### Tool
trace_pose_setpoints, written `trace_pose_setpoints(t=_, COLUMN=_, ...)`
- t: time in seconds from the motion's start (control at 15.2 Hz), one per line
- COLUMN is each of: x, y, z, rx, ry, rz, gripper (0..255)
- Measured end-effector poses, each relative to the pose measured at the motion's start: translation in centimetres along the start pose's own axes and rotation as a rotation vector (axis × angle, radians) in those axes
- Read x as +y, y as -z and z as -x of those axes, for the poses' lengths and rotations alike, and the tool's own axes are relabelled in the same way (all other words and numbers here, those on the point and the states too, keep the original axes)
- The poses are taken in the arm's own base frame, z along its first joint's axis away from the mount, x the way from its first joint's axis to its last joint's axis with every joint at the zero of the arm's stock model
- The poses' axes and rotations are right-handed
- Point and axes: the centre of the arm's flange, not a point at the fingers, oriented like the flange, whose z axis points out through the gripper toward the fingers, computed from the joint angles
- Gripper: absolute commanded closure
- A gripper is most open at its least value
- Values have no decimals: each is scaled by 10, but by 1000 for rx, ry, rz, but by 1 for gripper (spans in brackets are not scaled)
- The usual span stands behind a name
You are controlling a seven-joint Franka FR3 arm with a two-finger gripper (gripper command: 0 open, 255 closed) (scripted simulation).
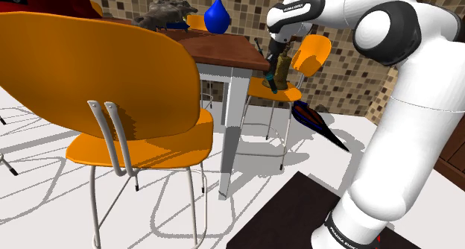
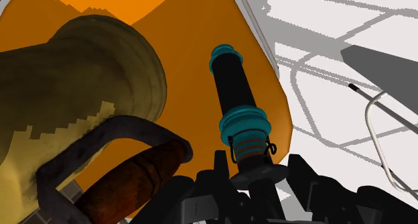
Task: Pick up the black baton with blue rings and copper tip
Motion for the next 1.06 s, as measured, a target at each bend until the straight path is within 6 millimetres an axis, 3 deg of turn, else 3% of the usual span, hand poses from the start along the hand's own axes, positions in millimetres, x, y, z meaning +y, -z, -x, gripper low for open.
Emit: trace_pose_setpoints(t=1.06, x=13, y=74, z=-16, rx=-1, ry=-1, rz=0, gripper=255)
